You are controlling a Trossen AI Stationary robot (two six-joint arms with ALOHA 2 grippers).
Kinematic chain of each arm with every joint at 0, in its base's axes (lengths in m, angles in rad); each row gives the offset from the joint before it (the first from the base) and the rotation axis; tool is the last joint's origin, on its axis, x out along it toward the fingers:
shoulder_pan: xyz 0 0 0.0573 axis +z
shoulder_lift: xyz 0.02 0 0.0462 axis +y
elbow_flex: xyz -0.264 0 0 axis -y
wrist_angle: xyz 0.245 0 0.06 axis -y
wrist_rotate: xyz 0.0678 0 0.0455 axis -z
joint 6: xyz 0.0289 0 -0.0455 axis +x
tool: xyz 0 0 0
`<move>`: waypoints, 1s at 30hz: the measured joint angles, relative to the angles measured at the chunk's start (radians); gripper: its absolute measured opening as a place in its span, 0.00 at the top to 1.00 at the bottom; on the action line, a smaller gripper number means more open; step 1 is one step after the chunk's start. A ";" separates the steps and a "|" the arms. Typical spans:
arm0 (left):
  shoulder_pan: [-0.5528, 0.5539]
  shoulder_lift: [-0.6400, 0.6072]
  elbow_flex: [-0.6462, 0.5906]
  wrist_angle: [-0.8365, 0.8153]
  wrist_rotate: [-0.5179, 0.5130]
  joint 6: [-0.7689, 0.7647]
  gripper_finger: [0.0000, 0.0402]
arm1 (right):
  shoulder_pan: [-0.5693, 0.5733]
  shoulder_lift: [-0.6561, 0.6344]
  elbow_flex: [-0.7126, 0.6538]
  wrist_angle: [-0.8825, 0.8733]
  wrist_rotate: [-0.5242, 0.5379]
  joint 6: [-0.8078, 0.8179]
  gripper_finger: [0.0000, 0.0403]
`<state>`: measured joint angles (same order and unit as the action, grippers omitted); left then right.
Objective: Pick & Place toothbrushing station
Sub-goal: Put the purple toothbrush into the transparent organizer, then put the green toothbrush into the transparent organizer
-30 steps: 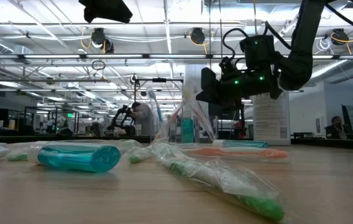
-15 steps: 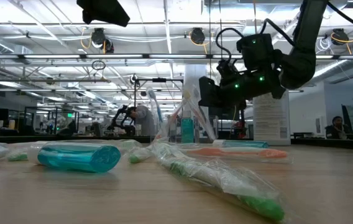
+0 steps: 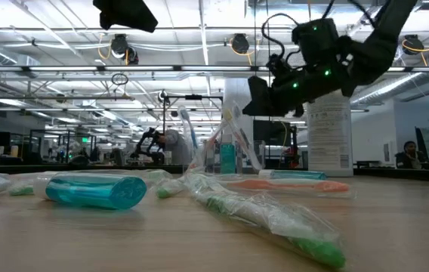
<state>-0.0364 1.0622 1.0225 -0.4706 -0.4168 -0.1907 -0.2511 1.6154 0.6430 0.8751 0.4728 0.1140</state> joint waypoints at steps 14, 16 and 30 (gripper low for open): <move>0.000 0.000 0.000 -0.003 0.056 -0.057 0.71 | 0.166 -0.383 0.000 -0.712 -0.006 0.051 0.77; 0.000 0.000 0.000 -0.011 0.059 -0.073 0.71 | 0.189 -0.410 0.000 -0.763 -0.006 0.072 0.77; -0.062 0.025 0.000 -0.149 0.083 -0.331 0.71 | 0.284 -0.434 0.000 -0.783 -0.006 0.084 0.78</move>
<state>-0.0985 1.0868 1.0222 -0.6198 -0.3342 -0.5217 0.0333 1.1816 0.6430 0.0921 0.4671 0.1982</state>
